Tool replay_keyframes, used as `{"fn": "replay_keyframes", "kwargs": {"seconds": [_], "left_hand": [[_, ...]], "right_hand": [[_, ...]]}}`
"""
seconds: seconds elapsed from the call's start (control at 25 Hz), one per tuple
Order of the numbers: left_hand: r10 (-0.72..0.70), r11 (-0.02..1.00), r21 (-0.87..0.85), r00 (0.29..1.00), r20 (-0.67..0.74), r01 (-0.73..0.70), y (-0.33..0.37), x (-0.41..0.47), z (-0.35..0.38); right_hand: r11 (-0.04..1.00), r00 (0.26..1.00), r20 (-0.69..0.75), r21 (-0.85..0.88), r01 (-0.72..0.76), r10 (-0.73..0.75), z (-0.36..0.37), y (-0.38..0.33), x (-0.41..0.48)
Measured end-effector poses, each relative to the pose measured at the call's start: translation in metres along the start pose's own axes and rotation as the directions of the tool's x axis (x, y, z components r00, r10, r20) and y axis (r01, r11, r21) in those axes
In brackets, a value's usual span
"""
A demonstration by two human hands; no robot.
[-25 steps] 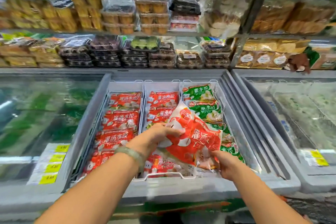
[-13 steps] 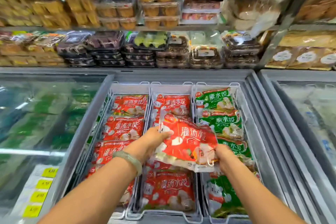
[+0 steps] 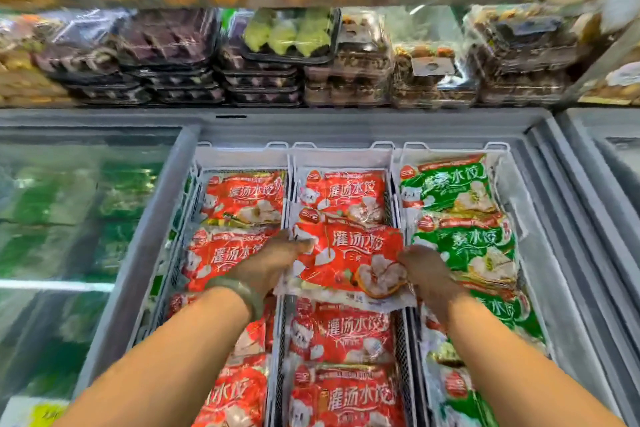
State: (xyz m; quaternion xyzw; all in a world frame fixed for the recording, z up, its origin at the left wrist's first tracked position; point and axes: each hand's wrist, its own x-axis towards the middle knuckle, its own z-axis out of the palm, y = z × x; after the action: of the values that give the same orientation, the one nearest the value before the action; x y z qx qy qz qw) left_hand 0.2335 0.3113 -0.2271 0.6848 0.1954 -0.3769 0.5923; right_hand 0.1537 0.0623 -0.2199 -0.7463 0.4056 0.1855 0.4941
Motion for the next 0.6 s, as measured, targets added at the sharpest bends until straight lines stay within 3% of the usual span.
{"fn": "replay_keyframes", "kwargs": {"seconds": [0.08, 0.16, 0.28, 0.44, 0.6], "left_hand": [[-0.020, 1.000, 0.017, 0.999, 0.031, 0.020, 0.000, 0.037, -0.007], [-0.034, 0.998, 0.046, 0.998, -0.048, 0.036, 0.031, 0.029, 0.002], [-0.032, 0.996, 0.077, 0.992, -0.125, 0.042, 0.046, 0.069, 0.001], [0.025, 1.000, 0.006, 0.989, -0.142, -0.025, 0.069, 0.110, 0.001], [0.063, 0.995, 0.088, 0.989, -0.136, -0.051, 0.076, 0.150, -0.003]], "right_hand": [[0.997, 0.999, -0.050, -0.078, 0.010, -0.013, 0.011, -0.011, 0.017], [0.993, 0.992, -0.120, -0.118, 0.015, -0.029, 0.020, -0.022, 0.041], [0.996, 0.986, -0.166, -0.085, 0.010, -0.024, 0.030, -0.044, 0.077], [0.993, 0.991, -0.132, 0.116, 0.026, -0.011, 0.033, -0.068, 0.119], [0.996, 0.977, -0.212, 0.067, 0.051, -0.036, 0.036, -0.081, 0.153]]}}
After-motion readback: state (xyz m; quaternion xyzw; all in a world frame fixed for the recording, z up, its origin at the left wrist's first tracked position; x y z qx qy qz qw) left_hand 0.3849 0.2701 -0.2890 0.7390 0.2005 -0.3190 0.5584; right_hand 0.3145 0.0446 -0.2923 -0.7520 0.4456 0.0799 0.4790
